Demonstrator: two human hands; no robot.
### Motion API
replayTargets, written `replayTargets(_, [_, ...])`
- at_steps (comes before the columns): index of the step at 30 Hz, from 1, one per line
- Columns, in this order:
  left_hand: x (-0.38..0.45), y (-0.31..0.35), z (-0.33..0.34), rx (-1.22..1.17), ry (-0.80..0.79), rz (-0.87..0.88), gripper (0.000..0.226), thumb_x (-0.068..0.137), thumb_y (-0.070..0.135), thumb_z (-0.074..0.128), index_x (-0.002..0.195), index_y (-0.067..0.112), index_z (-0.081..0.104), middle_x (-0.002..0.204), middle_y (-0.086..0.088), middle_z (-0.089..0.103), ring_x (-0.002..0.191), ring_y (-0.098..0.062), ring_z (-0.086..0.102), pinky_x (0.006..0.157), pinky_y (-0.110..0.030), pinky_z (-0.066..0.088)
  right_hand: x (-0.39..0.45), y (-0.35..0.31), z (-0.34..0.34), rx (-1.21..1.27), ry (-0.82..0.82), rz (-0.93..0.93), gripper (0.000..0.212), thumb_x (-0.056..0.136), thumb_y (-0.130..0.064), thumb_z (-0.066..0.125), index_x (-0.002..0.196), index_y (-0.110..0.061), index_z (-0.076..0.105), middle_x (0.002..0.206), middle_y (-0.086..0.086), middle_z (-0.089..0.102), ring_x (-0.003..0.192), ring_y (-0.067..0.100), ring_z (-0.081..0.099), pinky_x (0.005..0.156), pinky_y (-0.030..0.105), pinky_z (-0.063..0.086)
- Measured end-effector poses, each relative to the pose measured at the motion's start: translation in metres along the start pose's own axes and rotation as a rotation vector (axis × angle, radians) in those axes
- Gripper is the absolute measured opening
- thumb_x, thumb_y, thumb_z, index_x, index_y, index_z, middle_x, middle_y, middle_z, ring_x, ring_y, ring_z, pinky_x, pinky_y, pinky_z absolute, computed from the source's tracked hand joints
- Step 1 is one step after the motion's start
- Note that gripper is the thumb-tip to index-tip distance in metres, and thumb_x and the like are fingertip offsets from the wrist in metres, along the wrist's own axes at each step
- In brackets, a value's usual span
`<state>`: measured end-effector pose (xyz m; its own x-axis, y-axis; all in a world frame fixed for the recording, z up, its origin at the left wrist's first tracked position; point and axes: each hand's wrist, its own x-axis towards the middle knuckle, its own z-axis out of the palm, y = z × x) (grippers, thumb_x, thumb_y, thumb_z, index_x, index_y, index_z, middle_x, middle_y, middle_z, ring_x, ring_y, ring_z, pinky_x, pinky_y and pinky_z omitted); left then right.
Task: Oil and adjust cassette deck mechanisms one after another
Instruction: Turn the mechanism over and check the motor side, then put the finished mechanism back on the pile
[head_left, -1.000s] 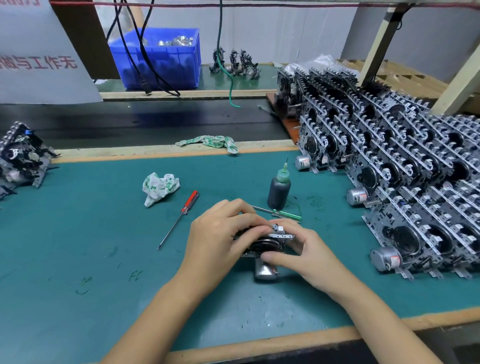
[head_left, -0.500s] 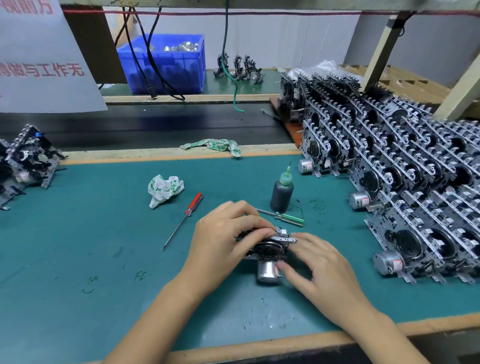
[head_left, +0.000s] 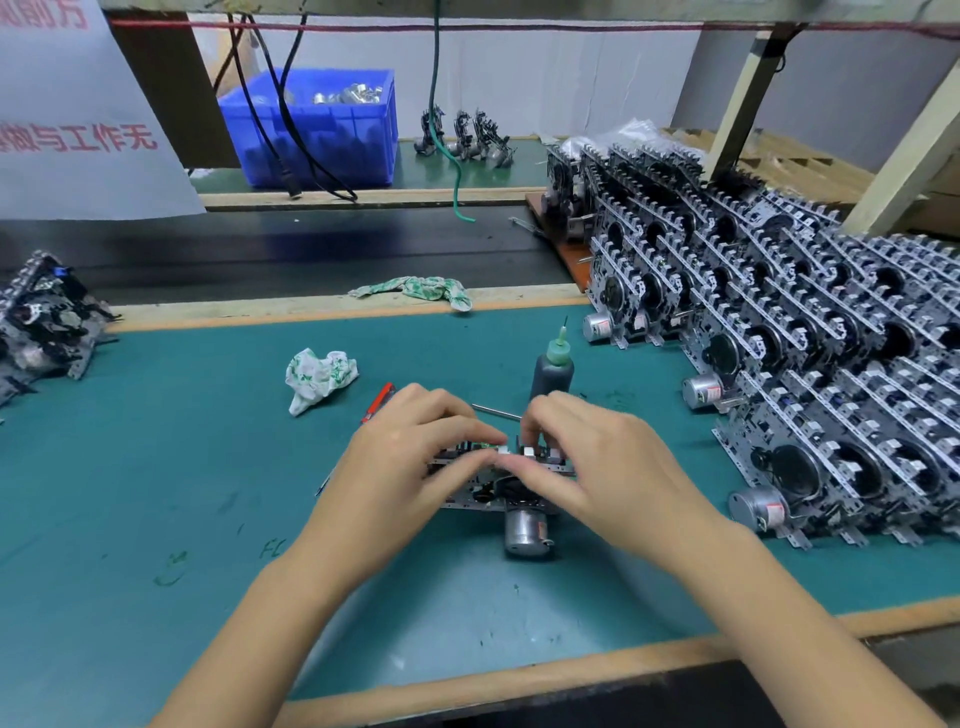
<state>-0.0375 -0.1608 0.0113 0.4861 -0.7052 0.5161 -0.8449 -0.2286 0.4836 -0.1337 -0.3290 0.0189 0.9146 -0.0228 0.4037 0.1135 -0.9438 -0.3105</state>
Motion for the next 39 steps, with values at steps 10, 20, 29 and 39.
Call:
replayTargets(10, [-0.001,-0.005,-0.023,0.118,-0.066,0.091,0.028,0.088,0.035,0.055,0.090,0.015,0.075,0.081,0.006,0.061,0.074,-0.008,0.052,0.073,-0.030,0.046,0.029,-0.007,-0.011,-0.133,-0.337,-0.187,0.037,0.096,-0.051,0.039,0.077,-0.021,0.030,0.063,-0.005,0.038,0.062,0.025,0.041,0.055,0.036,0.029])
replayTargets(20, [0.140,0.012,-0.093,0.274,0.025,0.321,0.019,0.088,0.024,0.064,0.100,0.012,0.074,0.092,-0.008,0.065,0.080,-0.019,0.058,0.071,-0.030,0.043,0.118,-0.003,-0.097,-0.084,0.068,-0.081,0.042,0.094,-0.044,0.049,0.058,-0.029,0.034,0.053,-0.013,0.039,0.048,0.001,0.033,0.047,0.019,0.024])
replayTargets(29, [0.233,-0.043,-0.006,0.537,-0.258,0.145,0.039,0.093,0.009,0.043,0.131,0.012,0.052,0.124,-0.014,0.053,0.116,-0.031,0.047,0.096,-0.045,0.040,0.182,0.089,-0.052,-0.251,0.077,0.191,0.032,0.094,-0.031,0.049,0.065,-0.020,0.046,0.070,0.006,0.055,0.069,0.023,0.047,0.064,0.033,0.039])
replayTargets(39, [0.217,-0.075,0.092,-0.033,-0.491,-0.075,0.076,0.085,0.004,0.062,0.146,0.002,0.017,0.156,-0.016,0.013,0.145,-0.021,0.013,0.109,-0.019,0.015,0.167,0.140,0.007,-0.431,0.014,0.454,0.029,0.095,-0.024,0.044,0.100,-0.005,0.066,0.100,0.018,0.066,0.096,0.035,0.060,0.065,0.032,0.033])
